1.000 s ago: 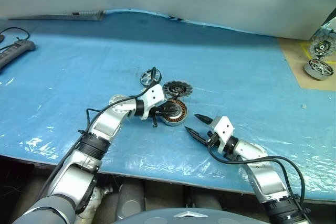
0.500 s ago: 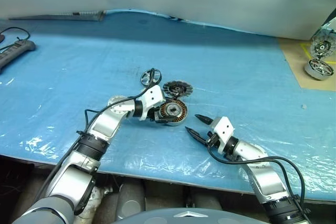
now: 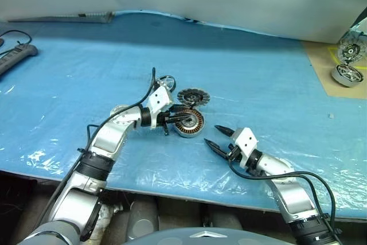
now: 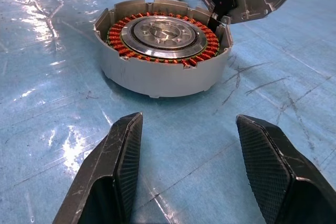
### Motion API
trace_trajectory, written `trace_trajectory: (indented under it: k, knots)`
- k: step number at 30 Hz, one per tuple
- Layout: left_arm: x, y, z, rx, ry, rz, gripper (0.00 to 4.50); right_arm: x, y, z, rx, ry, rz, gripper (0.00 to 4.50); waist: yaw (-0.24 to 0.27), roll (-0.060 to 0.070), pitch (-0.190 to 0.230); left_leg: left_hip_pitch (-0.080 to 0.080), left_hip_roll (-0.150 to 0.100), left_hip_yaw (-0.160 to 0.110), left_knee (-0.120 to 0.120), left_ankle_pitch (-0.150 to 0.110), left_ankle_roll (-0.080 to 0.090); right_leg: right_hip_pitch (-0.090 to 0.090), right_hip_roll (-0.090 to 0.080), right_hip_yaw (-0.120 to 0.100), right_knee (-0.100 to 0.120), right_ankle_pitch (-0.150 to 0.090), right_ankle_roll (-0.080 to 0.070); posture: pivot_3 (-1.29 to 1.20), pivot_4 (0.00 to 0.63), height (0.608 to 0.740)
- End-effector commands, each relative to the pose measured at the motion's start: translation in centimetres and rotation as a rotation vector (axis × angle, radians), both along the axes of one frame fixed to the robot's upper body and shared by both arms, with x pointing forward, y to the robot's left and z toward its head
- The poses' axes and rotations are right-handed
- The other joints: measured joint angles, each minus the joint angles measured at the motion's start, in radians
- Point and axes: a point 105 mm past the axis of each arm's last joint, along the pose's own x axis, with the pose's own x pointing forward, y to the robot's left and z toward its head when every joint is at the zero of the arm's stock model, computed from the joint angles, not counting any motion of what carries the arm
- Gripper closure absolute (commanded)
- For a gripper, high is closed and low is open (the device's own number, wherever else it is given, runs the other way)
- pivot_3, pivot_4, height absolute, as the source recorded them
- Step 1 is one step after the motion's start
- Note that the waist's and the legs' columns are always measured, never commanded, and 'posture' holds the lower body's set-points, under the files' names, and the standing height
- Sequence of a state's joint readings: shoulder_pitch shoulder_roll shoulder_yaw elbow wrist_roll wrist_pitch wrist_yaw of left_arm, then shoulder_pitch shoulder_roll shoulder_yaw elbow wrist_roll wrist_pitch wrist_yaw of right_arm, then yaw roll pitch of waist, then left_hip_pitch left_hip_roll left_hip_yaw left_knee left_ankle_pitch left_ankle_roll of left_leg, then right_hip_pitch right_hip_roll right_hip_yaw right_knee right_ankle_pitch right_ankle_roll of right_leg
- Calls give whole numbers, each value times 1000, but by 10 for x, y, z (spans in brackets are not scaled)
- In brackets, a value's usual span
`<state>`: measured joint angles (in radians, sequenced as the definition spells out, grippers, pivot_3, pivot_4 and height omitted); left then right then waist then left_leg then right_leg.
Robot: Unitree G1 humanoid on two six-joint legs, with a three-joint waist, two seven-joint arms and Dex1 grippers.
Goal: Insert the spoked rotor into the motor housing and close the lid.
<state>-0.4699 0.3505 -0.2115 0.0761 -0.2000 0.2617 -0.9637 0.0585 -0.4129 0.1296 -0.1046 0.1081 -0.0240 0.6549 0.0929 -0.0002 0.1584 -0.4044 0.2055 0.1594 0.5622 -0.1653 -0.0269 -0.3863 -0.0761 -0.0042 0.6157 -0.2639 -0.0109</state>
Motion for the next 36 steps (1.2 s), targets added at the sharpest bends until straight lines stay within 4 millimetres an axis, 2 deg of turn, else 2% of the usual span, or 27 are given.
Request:
trace_trajectory:
  k: [1,8,12,15,19,22,29,36]
  knots:
    - [-1,10,9,-35,-36,42,4470,2,-2,9,6,-33,-6,1461,0,0,0,0,0,0,0,0,0,0,0,0,0,0,0,0,150,740]
    - [-7,24,6,-103,-76,108,4470,7,-10,14,-3,-44,-36,1461,1,0,0,0,0,0,0,0,0,0,0,0,0,0,0,0,150,740]
    - [-14,36,-2,-140,-98,145,4470,13,-25,33,27,-53,-90,1461,0,0,0,0,0,0,0,0,0,0,0,0,0,0,0,0,150,740]
    - [-17,44,-12,-142,-99,167,4500,17,-29,50,36,-65,-103,2069,0,0,0,0,0,0,0,0,0,0,0,0,0,0,0,0,150,740]
    - [-18,54,-29,-153,-48,182,4500,21,-22,71,41,-9,-104,3523,0,0,0,2,0,0,0,0,0,0,0,1,0,0,1,0,150,740]
    - [-15,60,-43,-138,-41,191,4500,22,-6,83,41,26,-62,4482,1,0,0,2,0,0,0,0,0,0,0,1,0,1,3,0,150,740]
    - [-14,70,-70,-144,-66,222,4500,33,23,79,-65,117,-25,4482,4,0,0,2,0,0,0,1,-2,1,0,1,0,2,4,0,150,740]
    - [-14,67,-65,-145,-117,205,4500,45,46,76,-97,168,-17,4482,2,0,0,3,0,0,0,1,-2,0,0,2,4,2,5,0,150,740]
